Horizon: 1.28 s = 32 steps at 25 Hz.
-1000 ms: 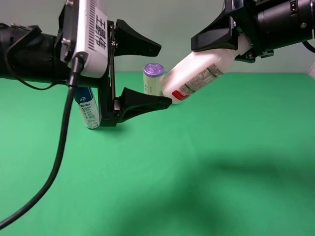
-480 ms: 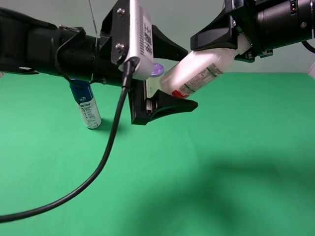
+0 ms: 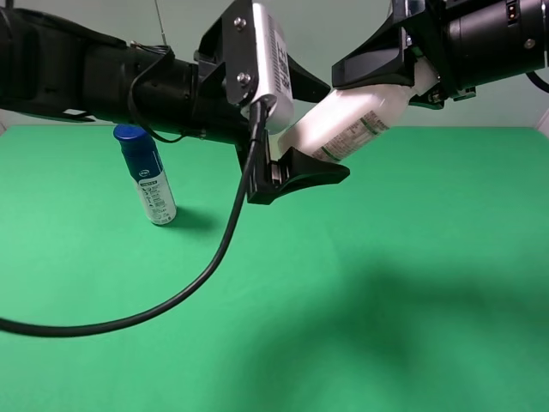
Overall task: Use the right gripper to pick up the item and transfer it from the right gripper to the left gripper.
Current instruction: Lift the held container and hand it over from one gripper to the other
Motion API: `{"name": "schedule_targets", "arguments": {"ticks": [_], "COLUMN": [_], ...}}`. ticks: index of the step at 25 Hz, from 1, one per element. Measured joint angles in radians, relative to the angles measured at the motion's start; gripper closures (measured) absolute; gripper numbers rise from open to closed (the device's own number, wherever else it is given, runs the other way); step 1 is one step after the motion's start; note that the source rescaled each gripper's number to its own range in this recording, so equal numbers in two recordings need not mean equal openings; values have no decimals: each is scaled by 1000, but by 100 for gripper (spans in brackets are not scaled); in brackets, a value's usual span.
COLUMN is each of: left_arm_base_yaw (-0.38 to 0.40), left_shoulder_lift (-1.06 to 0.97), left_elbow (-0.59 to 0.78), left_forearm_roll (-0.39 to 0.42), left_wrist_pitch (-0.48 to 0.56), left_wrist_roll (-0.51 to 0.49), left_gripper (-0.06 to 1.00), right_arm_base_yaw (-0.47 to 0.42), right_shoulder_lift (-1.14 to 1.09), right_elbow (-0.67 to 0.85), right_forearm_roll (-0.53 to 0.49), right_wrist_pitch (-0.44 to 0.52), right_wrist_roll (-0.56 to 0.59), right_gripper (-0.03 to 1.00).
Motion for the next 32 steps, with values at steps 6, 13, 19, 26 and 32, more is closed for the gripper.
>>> {"name": "schedule_targets", "arguments": {"ticks": [6,13,19,26,32], "left_arm_base_yaw": [-21,-21,-21,-21,-21], "left_shoulder_lift": [49,88,95,96,97], "left_elbow": [-55,-74,-74,-74,-74], "left_forearm_roll": [0,0,-7,-7,-8], "left_wrist_pitch": [8,9,16,19,23], "left_wrist_roll": [0,0,-2,-1,-1], "left_gripper": [7,54,91,91,91], "right_arm_base_yaw": [0,0,0,0,0], "right_shoulder_lift": [0,0,0,0,0], "right_elbow": [0,0,0,0,0], "right_forearm_roll": [0,0,-3,-3,-4], "right_wrist_pitch": [0,10,-1,-3,-2], "right_wrist_roll": [0,-1,-1,-1,-1], "right_gripper": [97,97,97,97,97]}}
